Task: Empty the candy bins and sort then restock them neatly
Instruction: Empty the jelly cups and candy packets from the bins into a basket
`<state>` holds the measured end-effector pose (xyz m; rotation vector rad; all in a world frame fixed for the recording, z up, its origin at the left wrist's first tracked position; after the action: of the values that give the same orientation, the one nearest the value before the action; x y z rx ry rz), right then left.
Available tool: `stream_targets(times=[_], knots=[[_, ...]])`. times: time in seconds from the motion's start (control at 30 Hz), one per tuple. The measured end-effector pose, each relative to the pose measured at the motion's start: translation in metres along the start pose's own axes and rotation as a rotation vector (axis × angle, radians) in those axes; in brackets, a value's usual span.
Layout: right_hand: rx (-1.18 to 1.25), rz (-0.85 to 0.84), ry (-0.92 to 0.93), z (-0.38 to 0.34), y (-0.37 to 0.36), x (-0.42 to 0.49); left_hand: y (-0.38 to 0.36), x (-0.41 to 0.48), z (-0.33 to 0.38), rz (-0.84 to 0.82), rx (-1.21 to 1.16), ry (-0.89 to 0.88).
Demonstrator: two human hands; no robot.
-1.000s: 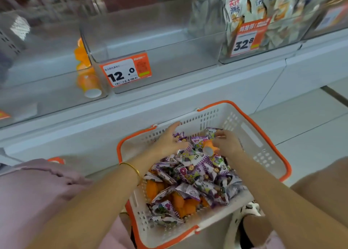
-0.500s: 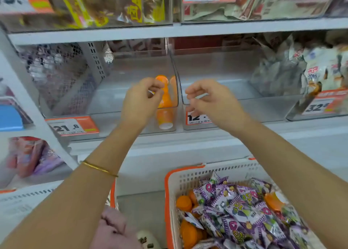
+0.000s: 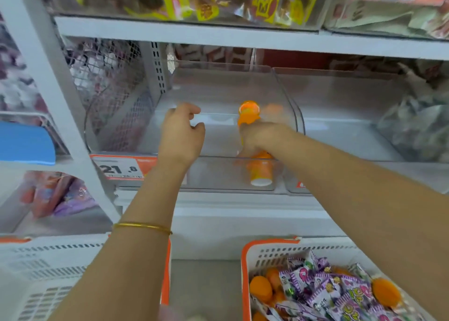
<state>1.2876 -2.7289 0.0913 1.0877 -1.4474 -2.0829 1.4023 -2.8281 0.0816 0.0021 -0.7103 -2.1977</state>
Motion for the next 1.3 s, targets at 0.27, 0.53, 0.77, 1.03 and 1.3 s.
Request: stream_targets(times=[0.27,0.53,0.77,1.03,1.3], knots=[[0.251,-0.048,0.092,0.009,-0.023,0.013,-0.004,0.002,0.001,-0.032,-0.039,0.034],[0.514,0.104,0.115,0.007,-0.028,0.012,-0.002,0.002,0.0,-0.035,-0.106,0.059],[0.94,0.371,0.282,0.007,-0.012,0.003,0.002,0.002,0.008,-0.054,-0.181,0.109],[0.999,0.51,0.588,0.001,0.02,-0.026,0.004,-0.004,0.029,-0.226,-0.769,0.237],[1.278,0.852,0.365,-0.013,0.009,-0.037,-0.025,-0.004,0.022,-0.19,-1.292,0.548]])
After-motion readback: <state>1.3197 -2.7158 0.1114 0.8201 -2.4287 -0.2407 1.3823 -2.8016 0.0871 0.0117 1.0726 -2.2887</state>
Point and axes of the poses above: each hand's wrist, its own x-axis towards the middle knuckle, its own y-axis out of the back of the hand, z = x × y, the point moved 2 cm from there along x, towards the middle knuckle, and after that the axes turned 3 degrees about y, right-handed, at the moved point
